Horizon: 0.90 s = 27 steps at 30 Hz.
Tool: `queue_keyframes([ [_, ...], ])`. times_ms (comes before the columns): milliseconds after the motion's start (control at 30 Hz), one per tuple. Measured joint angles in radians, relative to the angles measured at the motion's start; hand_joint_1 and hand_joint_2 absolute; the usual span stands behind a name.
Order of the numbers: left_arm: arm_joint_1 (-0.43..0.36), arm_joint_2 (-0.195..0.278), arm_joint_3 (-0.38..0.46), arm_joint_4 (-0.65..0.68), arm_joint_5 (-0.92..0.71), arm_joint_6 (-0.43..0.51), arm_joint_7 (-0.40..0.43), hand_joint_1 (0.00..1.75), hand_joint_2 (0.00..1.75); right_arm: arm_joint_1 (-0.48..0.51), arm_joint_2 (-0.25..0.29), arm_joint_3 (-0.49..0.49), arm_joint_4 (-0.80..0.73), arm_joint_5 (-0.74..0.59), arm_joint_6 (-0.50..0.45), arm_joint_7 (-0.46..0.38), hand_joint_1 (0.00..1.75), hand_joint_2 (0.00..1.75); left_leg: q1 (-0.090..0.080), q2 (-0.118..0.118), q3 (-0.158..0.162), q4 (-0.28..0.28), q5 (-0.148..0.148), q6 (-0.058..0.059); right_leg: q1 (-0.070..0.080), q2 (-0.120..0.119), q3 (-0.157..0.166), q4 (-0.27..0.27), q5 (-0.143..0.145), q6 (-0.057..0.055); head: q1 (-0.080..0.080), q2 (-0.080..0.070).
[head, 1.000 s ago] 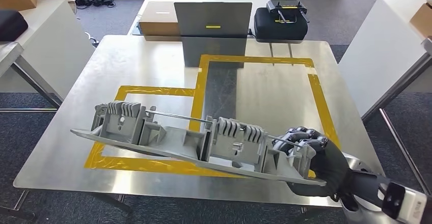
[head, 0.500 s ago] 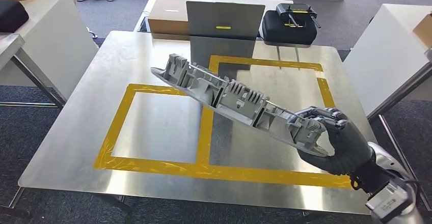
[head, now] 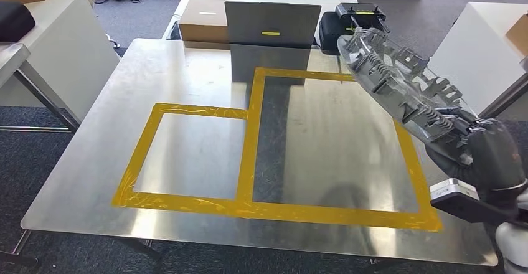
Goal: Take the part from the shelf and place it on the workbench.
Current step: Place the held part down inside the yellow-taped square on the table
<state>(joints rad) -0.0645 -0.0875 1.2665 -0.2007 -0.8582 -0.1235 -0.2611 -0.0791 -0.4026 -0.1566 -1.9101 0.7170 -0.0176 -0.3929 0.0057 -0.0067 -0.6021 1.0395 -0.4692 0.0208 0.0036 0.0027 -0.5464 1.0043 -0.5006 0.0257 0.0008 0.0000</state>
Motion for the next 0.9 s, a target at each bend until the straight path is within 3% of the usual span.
queue_keyframes([
  [233,-0.001,-0.008,0.000,0.000,-0.011,-0.008,-0.012,0.00,1.75,0.009,-0.030,0.018,0.114,0.238,-0.096,0.087,1.75,1.75,0.000,0.000,0.001,-0.003,0.001,-0.002,0.000,0.001,0.000,0.000,-0.001,-0.001,0.000,0.000],
  [433,-0.001,-0.014,0.000,0.000,-0.023,-0.014,-0.021,0.00,1.75,-0.044,-0.030,0.112,0.248,0.397,-0.127,0.149,1.75,1.75,0.000,0.000,0.002,-0.004,0.002,-0.004,0.000,0.001,0.000,0.001,0.000,-0.001,0.000,0.000],
  [900,-0.001,-0.017,0.000,0.000,-0.036,-0.020,-0.020,0.00,1.75,-0.229,0.025,0.353,0.502,0.531,-0.144,0.208,1.75,1.75,0.001,-0.001,0.003,-0.007,0.004,-0.006,0.001,0.000,0.000,0.002,0.000,-0.003,0.000,0.000],
])
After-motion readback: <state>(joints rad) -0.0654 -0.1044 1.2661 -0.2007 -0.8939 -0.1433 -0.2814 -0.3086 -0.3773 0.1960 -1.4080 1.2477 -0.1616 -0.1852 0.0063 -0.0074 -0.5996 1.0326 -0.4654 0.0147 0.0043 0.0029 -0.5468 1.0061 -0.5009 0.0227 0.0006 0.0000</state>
